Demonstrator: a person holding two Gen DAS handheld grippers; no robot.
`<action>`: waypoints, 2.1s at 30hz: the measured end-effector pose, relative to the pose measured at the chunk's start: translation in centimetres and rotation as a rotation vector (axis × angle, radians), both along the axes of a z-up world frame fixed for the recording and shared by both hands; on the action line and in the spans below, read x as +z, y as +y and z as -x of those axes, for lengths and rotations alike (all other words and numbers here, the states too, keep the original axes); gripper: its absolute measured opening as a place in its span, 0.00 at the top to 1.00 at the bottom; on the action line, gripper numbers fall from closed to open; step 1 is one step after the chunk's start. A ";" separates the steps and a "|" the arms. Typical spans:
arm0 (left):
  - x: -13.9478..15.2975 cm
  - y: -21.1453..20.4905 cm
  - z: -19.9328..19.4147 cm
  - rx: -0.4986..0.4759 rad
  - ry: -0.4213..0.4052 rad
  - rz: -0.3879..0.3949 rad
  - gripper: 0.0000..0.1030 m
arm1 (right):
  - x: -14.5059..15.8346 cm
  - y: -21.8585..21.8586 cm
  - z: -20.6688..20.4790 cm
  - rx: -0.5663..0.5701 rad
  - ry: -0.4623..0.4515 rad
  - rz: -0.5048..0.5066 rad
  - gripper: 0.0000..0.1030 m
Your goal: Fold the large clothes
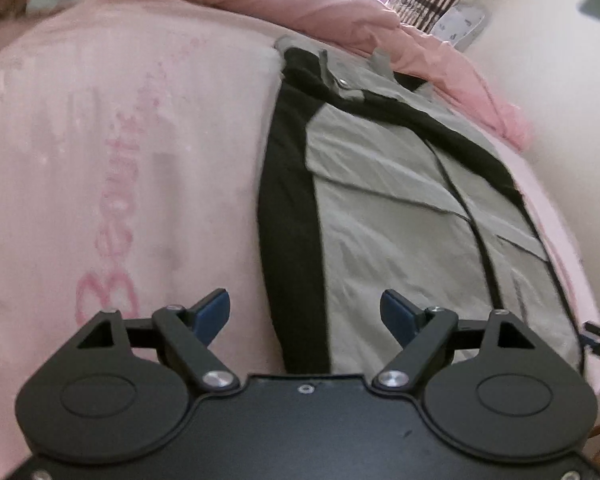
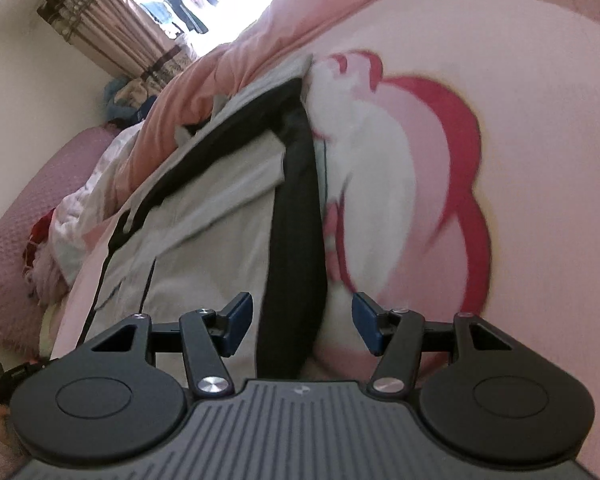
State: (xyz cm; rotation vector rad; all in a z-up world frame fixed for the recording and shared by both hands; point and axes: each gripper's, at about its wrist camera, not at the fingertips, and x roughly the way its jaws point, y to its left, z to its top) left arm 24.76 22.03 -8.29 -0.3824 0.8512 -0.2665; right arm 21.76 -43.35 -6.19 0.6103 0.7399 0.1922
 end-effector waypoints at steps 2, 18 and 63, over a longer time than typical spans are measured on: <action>-0.4 -0.2 0.8 -0.010 0.010 0.027 0.18 | -0.6 0.1 0.6 0.007 0.000 -0.026 0.34; -2.3 -1.1 3.7 -0.080 0.061 0.269 0.14 | -2.4 1.9 4.0 0.136 -0.026 -0.166 0.26; 8.9 -1.6 -15.2 0.020 -0.263 0.390 0.94 | 7.6 1.6 -15.1 0.038 -0.277 -0.423 0.88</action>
